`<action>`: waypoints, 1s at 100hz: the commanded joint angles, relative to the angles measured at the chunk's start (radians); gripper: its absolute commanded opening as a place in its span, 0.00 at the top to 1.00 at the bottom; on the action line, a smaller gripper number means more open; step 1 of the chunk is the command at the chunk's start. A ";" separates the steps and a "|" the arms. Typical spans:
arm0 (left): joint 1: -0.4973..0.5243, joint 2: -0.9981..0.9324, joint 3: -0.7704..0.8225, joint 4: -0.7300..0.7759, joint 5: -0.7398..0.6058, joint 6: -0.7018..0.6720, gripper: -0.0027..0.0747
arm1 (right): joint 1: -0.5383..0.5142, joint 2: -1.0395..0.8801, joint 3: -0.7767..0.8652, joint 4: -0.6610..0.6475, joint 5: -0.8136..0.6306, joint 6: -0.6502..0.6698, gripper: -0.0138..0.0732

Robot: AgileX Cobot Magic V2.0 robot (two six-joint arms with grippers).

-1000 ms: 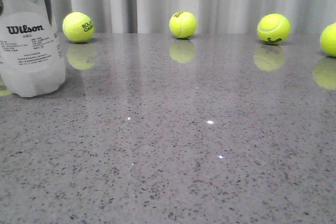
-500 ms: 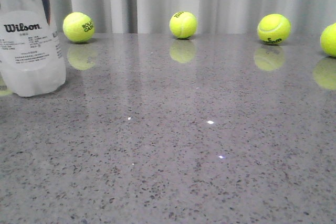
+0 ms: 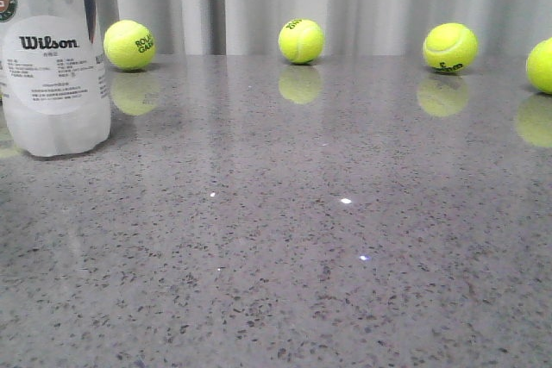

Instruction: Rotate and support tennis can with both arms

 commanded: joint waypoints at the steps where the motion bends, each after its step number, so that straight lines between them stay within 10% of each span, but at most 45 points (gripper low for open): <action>1: 0.002 -0.068 0.093 -0.013 -0.181 -0.029 0.28 | -0.007 0.004 -0.023 0.001 -0.083 -0.002 0.92; 35: 0.002 -0.192 0.386 -0.013 -0.472 -0.029 0.30 | -0.007 0.004 -0.023 0.001 -0.083 -0.002 0.92; 51: 0.002 -0.192 0.412 -0.017 -0.511 -0.029 0.49 | -0.007 0.004 -0.023 0.001 -0.083 -0.002 0.92; 73: 0.002 -0.192 0.412 -0.017 -0.530 -0.029 1.00 | -0.007 0.004 -0.023 0.001 -0.083 -0.002 0.92; 100: 0.002 -0.192 0.412 -0.022 -0.532 -0.029 0.99 | -0.007 0.004 -0.023 0.001 -0.083 -0.002 0.92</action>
